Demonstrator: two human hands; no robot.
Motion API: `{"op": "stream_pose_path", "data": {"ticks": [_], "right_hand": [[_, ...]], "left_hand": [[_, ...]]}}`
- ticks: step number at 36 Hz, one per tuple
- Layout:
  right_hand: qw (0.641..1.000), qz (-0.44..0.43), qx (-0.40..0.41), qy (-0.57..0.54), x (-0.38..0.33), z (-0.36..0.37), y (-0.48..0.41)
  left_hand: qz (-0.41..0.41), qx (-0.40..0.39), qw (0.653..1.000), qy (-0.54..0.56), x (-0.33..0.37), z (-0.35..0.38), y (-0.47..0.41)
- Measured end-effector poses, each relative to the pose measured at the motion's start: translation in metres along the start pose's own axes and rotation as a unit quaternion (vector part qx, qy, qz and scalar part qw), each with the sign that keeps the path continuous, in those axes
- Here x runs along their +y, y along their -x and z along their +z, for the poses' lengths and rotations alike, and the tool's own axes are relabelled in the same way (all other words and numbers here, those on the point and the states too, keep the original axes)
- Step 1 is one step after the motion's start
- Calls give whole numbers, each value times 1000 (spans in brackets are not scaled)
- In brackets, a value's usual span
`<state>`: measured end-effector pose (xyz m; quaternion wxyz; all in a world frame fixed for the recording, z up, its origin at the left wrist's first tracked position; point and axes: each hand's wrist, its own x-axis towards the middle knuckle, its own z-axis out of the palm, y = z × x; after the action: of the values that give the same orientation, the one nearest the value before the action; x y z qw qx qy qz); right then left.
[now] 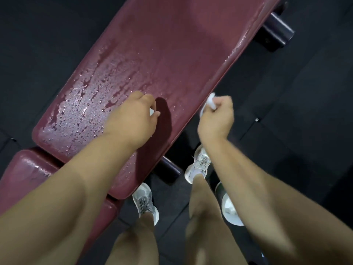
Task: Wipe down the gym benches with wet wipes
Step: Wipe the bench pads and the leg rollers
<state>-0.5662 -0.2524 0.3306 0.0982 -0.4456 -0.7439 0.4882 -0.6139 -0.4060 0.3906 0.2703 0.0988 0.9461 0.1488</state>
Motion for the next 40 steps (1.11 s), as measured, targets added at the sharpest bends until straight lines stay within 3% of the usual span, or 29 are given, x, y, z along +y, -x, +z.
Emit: {"op": "stream_pose_path", "data": {"ticks": [6, 8, 13, 17, 22, 25, 28, 34, 37, 40], "right_hand": [[987, -88, -130, 18, 33, -16, 37], [991, -69, -115, 2, 26, -15, 15], [996, 1, 11, -88, -8, -8, -94], [992, 15, 40, -120, -28, -14, -151], [998, -62, -29, 13, -17, -22, -123], [984, -112, -137, 13, -4, -36, -89], [979, -97, -178, 5, -8, -41, -100], [999, -28, -38, -22, -45, -34, -203], [996, 31, -38, -68, -66, -37, -228], [995, 28, -31, -87, -66, -35, -221]], "left_hand": [[-8, 18, 999, 29, 33, 0, -26], [-8, 13, 999, 34, 42, -2, -33], [-12, 2, 1000, 8, 62, -5, -49], [-20, 12, 1000, -15, 78, -6, -62], [-28, 2, 999, -30, 99, -7, -76], [-45, -6, 999, -29, 111, -8, -82], [-47, -7, 999, -9, 118, -7, -85], [-65, 8, 998, 5, 128, -8, -93], [-69, 18, 997, 15, 133, -10, -99], [-65, 25, 997, 15, 137, -14, -107]]}}
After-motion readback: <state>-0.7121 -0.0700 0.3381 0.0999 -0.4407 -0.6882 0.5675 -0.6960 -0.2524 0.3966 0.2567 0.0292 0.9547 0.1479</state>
